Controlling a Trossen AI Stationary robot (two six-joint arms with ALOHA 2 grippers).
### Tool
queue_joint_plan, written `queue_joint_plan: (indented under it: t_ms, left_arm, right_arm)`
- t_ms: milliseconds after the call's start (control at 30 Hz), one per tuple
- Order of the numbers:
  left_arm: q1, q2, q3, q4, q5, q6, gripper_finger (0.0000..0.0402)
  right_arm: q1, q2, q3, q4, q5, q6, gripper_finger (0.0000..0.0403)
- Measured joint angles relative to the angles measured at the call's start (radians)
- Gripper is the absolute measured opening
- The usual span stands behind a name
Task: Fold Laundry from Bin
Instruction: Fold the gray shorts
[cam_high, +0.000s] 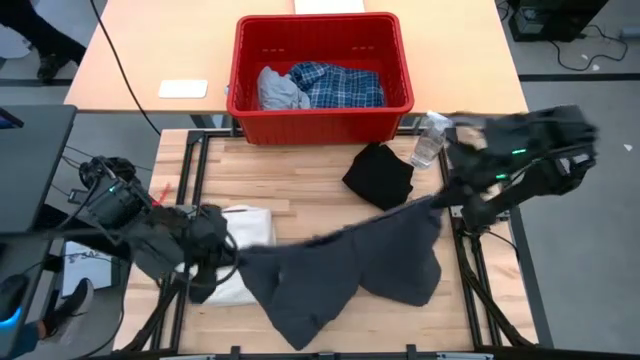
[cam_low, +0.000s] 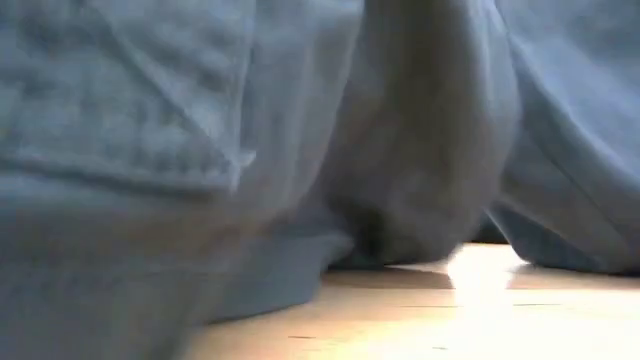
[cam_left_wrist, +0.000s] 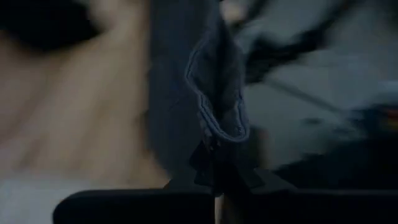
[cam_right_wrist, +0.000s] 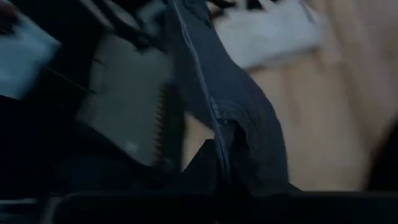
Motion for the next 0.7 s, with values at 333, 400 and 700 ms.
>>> queue_joint_plan:
  t_ms: [333, 400, 700]
  left_arm:
    - [0.097, -0.06, -0.136, -0.307, -0.139, -0.332, 0.0011]
    - [0.127, -0.064, -0.205, -0.297, -0.123, -0.345, 0.0011]
    - [0.223, -0.059, -0.598, -0.295, 0.046, -0.551, 0.0011]
  right_arm:
    - [-0.308, 0.216, -0.198, 0.189, 0.325, -0.291, 0.0015]
    - [-0.359, 0.269, -0.244, 0.292, 0.316, -0.346, 0.0015]
    - [-0.499, 0.524, -0.372, 0.57, 0.227, -0.56, 0.0015]
